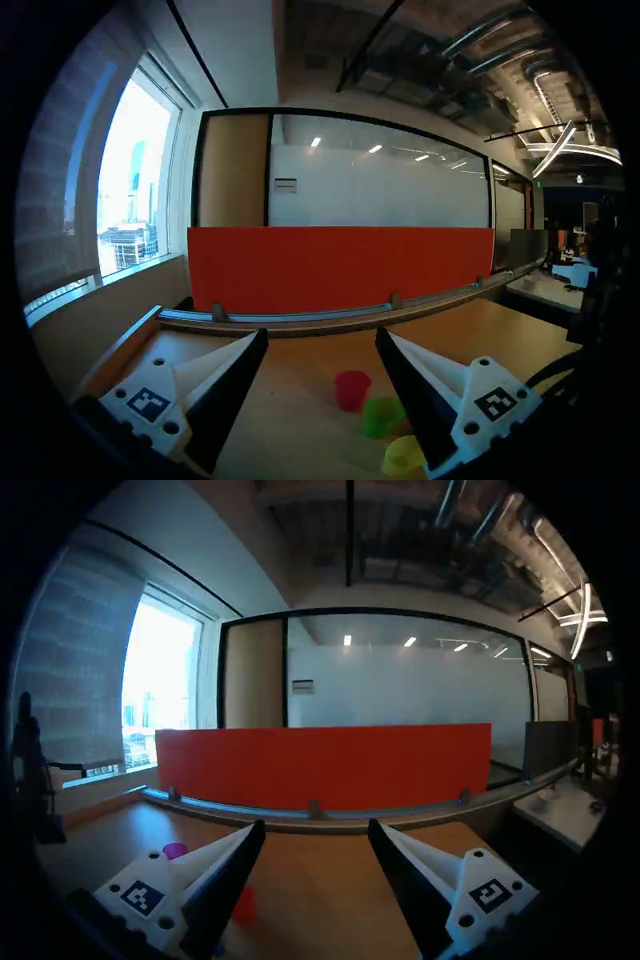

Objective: Pour water

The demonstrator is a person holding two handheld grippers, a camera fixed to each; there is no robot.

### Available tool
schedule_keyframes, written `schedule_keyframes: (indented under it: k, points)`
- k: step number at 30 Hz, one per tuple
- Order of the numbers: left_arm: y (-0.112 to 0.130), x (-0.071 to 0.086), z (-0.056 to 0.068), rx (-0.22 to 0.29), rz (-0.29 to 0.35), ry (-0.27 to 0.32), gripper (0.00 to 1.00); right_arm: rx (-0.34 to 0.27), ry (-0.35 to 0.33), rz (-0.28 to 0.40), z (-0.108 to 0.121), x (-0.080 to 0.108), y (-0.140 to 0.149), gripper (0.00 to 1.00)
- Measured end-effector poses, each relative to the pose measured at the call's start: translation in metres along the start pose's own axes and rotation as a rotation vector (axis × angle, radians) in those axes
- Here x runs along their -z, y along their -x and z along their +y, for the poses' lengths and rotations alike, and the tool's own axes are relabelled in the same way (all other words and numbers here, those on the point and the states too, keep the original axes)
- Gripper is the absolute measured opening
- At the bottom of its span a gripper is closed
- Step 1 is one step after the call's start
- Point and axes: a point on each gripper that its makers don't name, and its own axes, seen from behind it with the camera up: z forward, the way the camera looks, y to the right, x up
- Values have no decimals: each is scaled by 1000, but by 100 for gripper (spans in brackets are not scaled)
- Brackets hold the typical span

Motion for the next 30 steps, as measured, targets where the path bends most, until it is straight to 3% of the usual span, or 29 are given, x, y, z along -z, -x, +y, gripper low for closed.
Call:
schedule_keyframes:
  k: [8,15,21,26,30]
  points:
    - [-9,-1,5,-51,4,110,100,0,-147,-1,-26,2,-7,99]
    - [-7,-1,17,-91,-18,251,100,13,-321,-24,-55,5,-9,99]
    - [-2,-1,30,-91,-50,377,100,48,-449,-57,-82,8,-9,99]
    - [-1,-4,37,-75,-72,450,100,73,-551,-65,-102,14,-13,99]
    - [-1,-6,40,-75,-80,492,100,121,-594,-83,-111,15,-9,99]
